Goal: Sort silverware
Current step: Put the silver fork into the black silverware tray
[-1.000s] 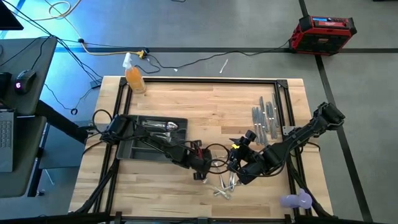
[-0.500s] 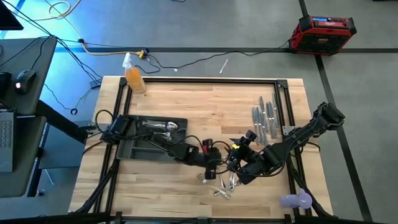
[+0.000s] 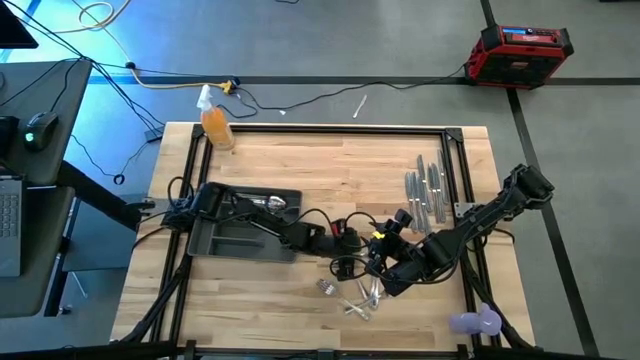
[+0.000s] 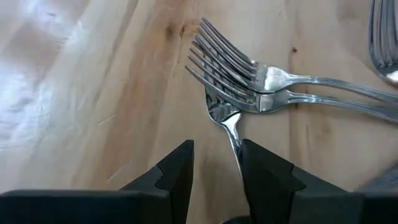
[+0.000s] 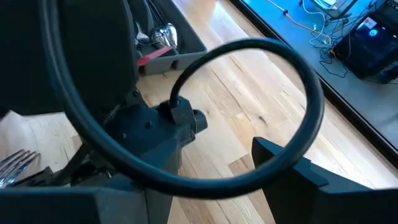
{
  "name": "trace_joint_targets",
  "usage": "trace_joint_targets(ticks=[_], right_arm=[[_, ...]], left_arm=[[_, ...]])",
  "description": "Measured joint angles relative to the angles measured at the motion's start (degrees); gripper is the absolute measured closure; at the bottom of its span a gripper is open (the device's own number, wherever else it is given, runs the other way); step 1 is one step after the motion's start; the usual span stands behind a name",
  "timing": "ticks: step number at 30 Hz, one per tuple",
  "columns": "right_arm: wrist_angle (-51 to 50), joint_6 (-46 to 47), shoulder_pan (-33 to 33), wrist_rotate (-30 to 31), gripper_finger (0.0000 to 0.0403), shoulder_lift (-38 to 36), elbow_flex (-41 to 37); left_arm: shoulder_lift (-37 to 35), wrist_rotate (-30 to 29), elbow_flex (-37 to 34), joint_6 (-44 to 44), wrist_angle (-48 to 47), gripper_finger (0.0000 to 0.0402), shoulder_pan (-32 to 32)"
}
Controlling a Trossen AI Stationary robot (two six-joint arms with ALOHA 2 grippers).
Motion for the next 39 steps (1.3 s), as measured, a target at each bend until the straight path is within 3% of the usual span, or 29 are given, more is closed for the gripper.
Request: trace_joint_targets(ticks=[16,27,30,33,39], right_arm=[[-0.28,0.11,0.0,-0.46,0.0211,0.0,0.0],[-0.28,0.21,0.0,-0.47,0.0211,0.02,0.0],[-0.28,0.24,0.0,-0.5,0.0211,0.02,0.0],[-0.24,0.22,0.0,-0.52,0.0211,0.02,-0.02],[-0.28,0.24,0.11,0.23,0.0211,0.02,-0.02]], left_arm=[[-3.3,-1.07,-0.39,-0.05,-1.92,0.0287,-0.73],[-0.16,-0.45,-0.19,0.41,-1.09,0.0289,-0.74],[-0.09,-0.88,-0.13,1.14,-1.97,0.032,-0.68],[-0.44,-0.63,-0.13,4.04,-2.66,0.0383,-0.63],[-4.78,2.33,-0.42,7.11,-7.55,0.0397,-1.09]])
